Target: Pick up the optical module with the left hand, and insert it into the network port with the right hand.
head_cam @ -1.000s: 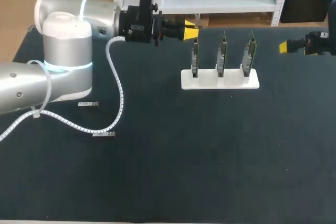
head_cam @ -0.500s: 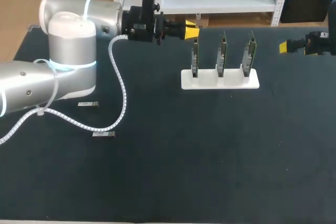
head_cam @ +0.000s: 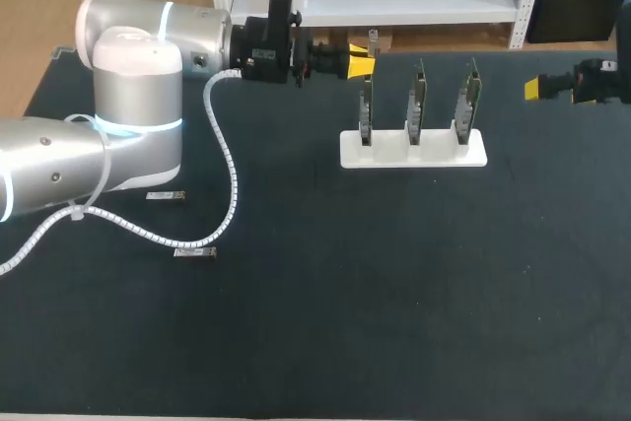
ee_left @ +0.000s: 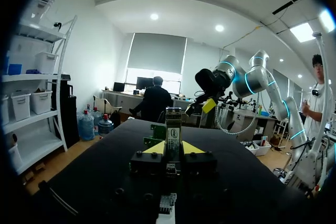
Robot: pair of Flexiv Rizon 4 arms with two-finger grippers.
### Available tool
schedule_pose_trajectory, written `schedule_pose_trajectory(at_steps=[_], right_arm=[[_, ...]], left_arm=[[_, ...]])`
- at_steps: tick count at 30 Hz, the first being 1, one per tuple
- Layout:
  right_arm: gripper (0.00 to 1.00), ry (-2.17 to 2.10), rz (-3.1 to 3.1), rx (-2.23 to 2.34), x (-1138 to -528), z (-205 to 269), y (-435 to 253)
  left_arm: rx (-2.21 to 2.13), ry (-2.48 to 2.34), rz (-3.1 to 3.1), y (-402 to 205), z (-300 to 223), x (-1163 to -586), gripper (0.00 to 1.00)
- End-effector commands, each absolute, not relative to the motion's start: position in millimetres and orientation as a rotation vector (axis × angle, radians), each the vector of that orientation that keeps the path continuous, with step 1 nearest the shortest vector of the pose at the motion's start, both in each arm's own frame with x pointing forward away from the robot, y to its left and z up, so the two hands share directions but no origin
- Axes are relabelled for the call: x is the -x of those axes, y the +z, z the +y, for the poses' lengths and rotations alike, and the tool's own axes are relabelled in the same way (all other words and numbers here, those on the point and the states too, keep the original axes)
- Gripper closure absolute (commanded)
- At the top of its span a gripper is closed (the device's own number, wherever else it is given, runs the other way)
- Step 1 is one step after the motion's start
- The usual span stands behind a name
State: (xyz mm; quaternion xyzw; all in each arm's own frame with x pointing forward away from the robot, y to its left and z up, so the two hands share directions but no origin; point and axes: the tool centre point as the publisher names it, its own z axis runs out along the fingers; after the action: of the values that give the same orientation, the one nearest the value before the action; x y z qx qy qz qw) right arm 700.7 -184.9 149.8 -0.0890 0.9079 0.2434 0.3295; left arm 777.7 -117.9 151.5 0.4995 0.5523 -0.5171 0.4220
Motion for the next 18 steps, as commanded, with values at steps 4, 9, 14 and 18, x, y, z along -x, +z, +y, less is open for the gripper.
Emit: schedule_pose_trajectory(at_steps=[4,9,14,18], right_arm=[[0.00,0.634,2.375,0.231,-699.9,-184.7,150.3],[0.00,0.703,2.239,0.451,-721.3,-190.0,173.0],[0.00,0.809,2.092,0.828,-746.6,-176.2,196.4],[0.00,0.936,1.980,1.130,-763.5,-153.0,204.3]], left_arm=[[-1.245,-1.287,1.389,152.9,-117.8,-773.7,1.00],[-1.245,-1.287,1.389,152.9,-117.8,-773.7,1.00],[-1.245,-1.287,1.389,152.9,-117.8,-773.7,1.00],[-1.245,-1.287,1.389,152.9,-117.8,-773.7,1.00]])
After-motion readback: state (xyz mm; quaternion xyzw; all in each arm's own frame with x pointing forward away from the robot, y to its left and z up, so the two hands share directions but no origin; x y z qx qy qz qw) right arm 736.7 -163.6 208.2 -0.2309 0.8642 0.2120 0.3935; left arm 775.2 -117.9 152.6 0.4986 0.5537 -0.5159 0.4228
